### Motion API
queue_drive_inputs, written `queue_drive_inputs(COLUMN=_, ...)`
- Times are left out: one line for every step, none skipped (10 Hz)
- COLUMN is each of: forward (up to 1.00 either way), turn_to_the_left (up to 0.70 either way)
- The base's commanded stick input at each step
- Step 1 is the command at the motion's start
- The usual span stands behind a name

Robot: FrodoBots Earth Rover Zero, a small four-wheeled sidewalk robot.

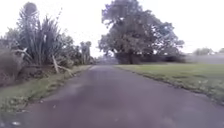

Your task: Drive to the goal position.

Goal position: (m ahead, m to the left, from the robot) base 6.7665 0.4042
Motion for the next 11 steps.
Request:
queue_drive_inputs(forward=0.85, turn_to_the_left=0.0)
queue_drive_inputs(forward=0.85, turn_to_the_left=0.0)
queue_drive_inputs(forward=0.85, turn_to_the_left=0.0)
queue_drive_inputs(forward=0.85, turn_to_the_left=0.0)
queue_drive_inputs(forward=0.85, turn_to_the_left=0.0)
queue_drive_inputs(forward=0.85, turn_to_the_left=0.0)
queue_drive_inputs(forward=0.85, turn_to_the_left=0.0)
queue_drive_inputs(forward=0.85, turn_to_the_left=0.0)
queue_drive_inputs(forward=0.85, turn_to_the_left=0.0)
queue_drive_inputs(forward=0.85, turn_to_the_left=0.0)
queue_drive_inputs(forward=0.85, turn_to_the_left=0.0)
